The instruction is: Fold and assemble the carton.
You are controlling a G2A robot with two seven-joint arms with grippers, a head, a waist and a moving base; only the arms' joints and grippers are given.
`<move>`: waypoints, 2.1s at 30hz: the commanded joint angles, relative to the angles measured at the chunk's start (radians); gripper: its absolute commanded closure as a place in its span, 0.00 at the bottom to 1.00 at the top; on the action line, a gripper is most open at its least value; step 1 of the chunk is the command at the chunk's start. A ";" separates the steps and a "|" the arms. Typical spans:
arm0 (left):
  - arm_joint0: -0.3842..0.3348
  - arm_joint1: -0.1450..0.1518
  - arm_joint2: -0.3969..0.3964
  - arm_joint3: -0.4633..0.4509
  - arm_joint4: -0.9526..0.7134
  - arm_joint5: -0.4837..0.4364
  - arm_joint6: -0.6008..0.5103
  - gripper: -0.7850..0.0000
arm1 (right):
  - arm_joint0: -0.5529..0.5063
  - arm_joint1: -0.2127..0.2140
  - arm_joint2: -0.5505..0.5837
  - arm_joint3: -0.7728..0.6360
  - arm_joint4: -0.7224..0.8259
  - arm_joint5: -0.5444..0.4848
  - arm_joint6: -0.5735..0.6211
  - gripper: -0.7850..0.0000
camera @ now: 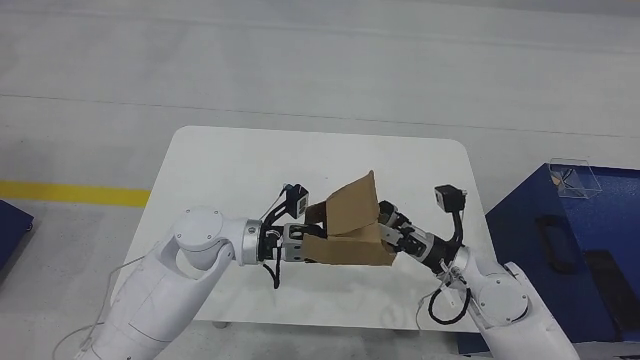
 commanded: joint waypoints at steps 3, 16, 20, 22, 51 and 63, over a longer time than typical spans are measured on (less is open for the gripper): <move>-0.004 0.001 0.001 0.000 0.010 0.007 0.000 1.00 | 0.000 0.001 0.008 -0.003 0.012 0.002 0.010 0.00; 0.013 -0.002 -0.005 0.003 -0.018 0.036 0.079 1.00 | 0.007 0.000 0.020 0.005 0.040 0.005 0.010 0.00; 0.019 -0.003 -0.026 0.014 -0.049 0.030 0.119 1.00 | 0.003 0.003 0.057 0.009 0.059 0.000 0.001 0.00; 0.023 -0.004 -0.036 0.018 -0.070 0.027 0.134 1.00 | 0.000 0.005 0.080 0.011 0.072 0.002 -0.005 0.00; 0.040 -0.012 -0.027 -0.007 -0.065 -0.004 0.180 1.00 | 0.054 -0.013 -0.037 0.074 -0.046 -0.004 -0.023 0.00; 0.040 -0.015 -0.026 -0.006 -0.070 0.004 0.197 1.00 | 0.057 -0.015 0.022 0.082 -0.106 0.019 -0.149 0.00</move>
